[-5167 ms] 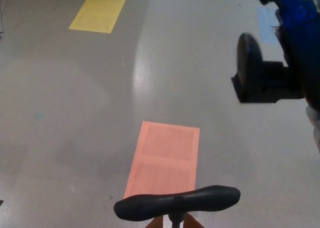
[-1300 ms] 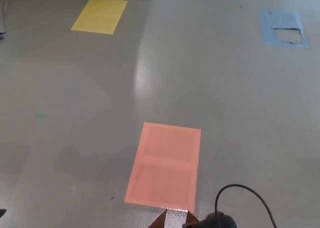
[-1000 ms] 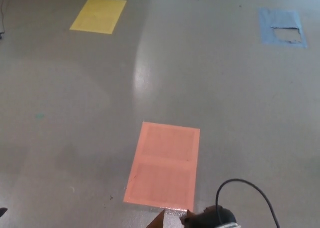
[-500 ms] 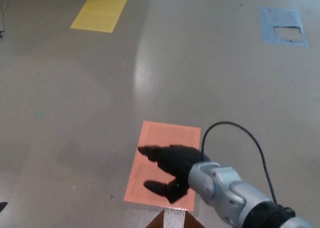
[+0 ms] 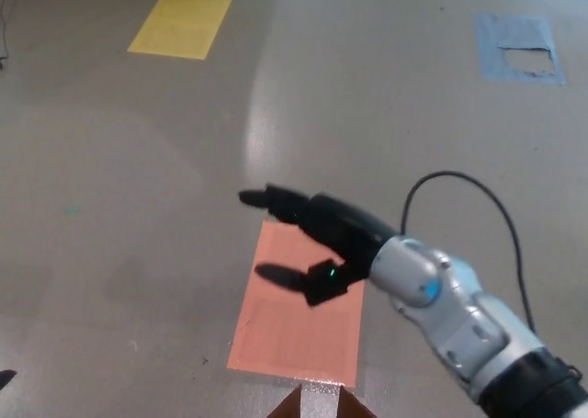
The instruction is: An air pump is kept on top of a storage box on the floor and the robot uses its right hand to press down on the handle of the pump to compress it
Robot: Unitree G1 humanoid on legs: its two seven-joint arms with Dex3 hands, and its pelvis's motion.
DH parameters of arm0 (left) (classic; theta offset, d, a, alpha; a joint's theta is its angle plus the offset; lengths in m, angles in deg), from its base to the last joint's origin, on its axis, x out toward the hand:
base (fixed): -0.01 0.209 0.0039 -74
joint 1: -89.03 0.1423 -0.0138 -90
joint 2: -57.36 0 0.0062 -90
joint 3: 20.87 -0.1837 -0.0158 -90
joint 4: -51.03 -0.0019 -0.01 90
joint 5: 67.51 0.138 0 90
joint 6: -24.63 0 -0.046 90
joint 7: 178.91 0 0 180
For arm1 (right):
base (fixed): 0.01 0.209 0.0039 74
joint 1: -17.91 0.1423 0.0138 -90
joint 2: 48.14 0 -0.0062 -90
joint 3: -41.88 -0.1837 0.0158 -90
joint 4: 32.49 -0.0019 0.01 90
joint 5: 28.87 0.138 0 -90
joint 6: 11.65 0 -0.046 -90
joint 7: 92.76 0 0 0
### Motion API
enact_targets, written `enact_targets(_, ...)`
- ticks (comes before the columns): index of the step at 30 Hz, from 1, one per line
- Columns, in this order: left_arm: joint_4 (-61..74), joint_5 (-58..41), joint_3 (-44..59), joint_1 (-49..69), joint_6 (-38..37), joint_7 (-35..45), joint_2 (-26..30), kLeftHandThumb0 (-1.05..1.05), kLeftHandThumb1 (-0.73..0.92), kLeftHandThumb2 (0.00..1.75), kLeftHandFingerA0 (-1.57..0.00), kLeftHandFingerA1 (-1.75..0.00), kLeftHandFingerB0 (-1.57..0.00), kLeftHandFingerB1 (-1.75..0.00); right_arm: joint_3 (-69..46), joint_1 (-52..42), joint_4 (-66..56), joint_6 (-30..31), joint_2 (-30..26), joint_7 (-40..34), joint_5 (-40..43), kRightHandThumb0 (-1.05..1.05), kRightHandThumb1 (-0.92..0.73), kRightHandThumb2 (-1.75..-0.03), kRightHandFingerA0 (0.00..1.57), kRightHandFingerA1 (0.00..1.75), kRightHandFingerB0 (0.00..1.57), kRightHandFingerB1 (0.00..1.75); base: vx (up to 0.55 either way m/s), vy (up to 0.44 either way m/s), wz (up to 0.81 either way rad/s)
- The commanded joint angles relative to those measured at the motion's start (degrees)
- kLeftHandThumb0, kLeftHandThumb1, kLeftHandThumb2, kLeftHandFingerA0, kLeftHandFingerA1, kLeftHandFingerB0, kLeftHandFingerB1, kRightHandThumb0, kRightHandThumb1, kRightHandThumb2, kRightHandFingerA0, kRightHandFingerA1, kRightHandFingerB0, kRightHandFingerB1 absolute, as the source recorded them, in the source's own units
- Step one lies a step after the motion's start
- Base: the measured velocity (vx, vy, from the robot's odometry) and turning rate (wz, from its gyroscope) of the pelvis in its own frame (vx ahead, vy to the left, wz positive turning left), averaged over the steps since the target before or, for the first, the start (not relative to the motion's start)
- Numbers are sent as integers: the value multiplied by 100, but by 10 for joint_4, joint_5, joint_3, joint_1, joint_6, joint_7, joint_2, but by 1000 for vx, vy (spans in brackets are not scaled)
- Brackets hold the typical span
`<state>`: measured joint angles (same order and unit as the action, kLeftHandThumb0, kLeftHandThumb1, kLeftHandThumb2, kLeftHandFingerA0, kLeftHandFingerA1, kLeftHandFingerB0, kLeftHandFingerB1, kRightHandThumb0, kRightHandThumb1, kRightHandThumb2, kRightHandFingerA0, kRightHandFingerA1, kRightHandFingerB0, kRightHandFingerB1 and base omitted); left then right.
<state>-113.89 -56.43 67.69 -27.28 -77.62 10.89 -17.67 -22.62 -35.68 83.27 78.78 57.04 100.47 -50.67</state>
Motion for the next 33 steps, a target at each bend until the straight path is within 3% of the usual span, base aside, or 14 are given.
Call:
enact_targets(1,-6,5,0,29,-9,-2,7,-61,61,59,-33,-48,-35,-32,-365,-149,-233,-191,-52,-84,291,-71,-84,-65,33,37,29,33,0,0,0)
enact_targets(3,-7,5,0,37,-11,-5,7,-61,62,60,-34,-48,-35,-33,-376,-158,-115,-251,-67,-148,226,-70,-66,-102,35,53,24,46,0,0,0)
enact_targets(4,-8,5,1,39,-11,-6,6,-61,62,60,-34,-48,-35,-33,-379,-159,-80,-262,-69,-156,222,-70,-66,-102,35,53,24,46,0,0,0)
enact_targets(5,-8,3,2,42,-11,-6,6,-62,62,60,-34,-48,-36,-33,-387,-159,-15,-277,-69,-166,221,-64,-76,-63,45,39,43,36,0,0,0)
enact_targets(7,-9,6,0,45,-11,-9,2,-62,63,60,-35,-47,-35,-33,-391,-156,88,-267,-72,-205,200,-64,-62,-97,34,51,33,49,0,0,0)
enact_targets(8,-9,6,0,44,-9,-9,1,-62,63,60,-34,-47,-35,-33,-386,-151,139,-260,-78,-226,185,-61,-79,-64,39,38,38,37,0,0,0)
enact_targets(11,-8,4,2,43,-5,-9,0,-62,63,60,-34,-48,-35,-33,-374,-140,226,-245,-93,-265,145,-62,-64,-97,34,51,30,48,0,0,0)
enact_targets(22,-4,4,2,19,-5,-1,9,-63,63,60,-32,-50,-35,-34,-348,-106,418,-137,-107,-262,99,-55,-67,-97,33,50,25,45,0,0,0)
enact_targets(24,-5,5,2,9,-4,-3,10,-63,63,60,-34,-49,-35,-34,-322,-105,441,-89,-116,-241,74,-56,-84,-66,33,33,30,31,0,0,0)
enact_targets(25,-5,4,3,5,-2,-2,11,-63,63,60,-33,-48,-36,-34,-316,-100,447,-65,-119,-221,71,-32,-59,-110,0,46,0,44,0,0,0)
enact_targets(28,-5,4,4,-3,0,1,13,-63,63,60,-33,-48,-35,-34,-306,-86,464,-33,-123,-186,68,-33,-59,-111,0,47,0,45,0,0,0)
enact_targets(29,-4,5,3,-3,0,0,13,-63,62,60,-33,-48,-35,-34,-296,-81,470,-23,-126,-176,60,-64,-92,-70,12,25,12,25,0,0,0)
enact_targets(30,-4,4,4,-5,-1,0,14,-63,62,60,-34,-49,-36,-34,-284,-75,474,-18,-129,-166,50,-71,-81,-105,8,34,8,30,0,0,0)
enact_targets(33,-4,4,4,-8,-2,-1,14,-62,62,59,-33,-49,-36,-33,-263,-61,486,-20,-135,-149,41,-73,-82,-105,7,25,7,24,0,0,0)
